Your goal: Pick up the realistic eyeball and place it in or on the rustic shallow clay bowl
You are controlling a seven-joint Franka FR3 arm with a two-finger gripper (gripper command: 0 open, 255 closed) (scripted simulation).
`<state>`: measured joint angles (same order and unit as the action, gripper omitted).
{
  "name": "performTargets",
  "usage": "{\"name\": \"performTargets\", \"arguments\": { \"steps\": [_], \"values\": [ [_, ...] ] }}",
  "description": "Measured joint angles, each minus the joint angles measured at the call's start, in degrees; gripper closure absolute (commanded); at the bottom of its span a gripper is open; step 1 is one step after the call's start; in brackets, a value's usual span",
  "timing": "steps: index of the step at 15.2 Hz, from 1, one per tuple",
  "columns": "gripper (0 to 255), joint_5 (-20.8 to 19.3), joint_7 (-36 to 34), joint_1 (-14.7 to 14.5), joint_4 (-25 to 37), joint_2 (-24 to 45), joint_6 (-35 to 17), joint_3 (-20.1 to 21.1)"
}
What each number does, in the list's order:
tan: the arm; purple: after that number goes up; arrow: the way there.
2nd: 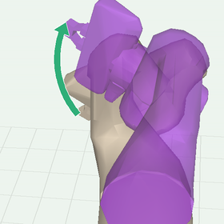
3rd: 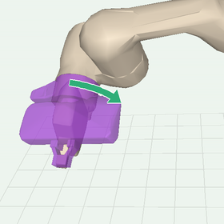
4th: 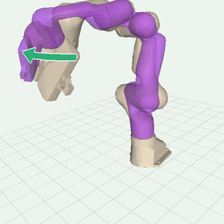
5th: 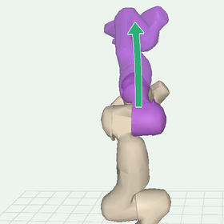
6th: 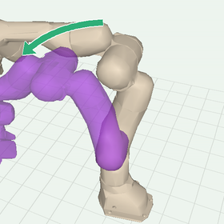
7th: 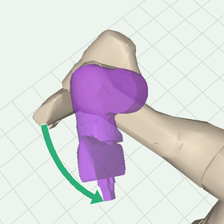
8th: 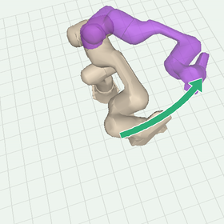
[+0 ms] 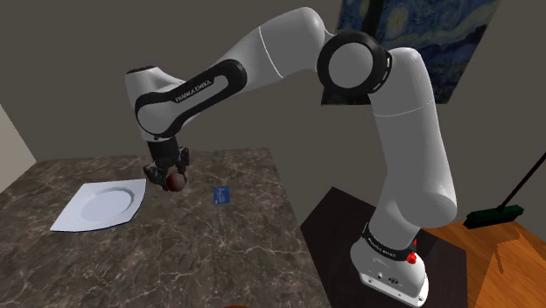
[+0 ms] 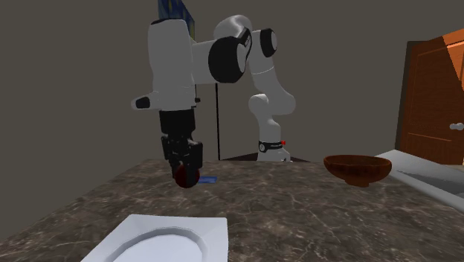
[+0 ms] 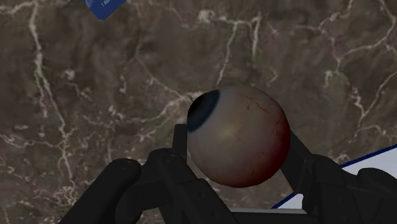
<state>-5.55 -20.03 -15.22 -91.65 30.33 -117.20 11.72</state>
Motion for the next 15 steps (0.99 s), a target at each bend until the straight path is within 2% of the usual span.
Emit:
{"name": "performTargets", "arguments": {
  "steps": [15],
  "values": [
    [255,0.9,0.4,0.1,5.6,-4.0,9.6,0.5]
  ]
}}
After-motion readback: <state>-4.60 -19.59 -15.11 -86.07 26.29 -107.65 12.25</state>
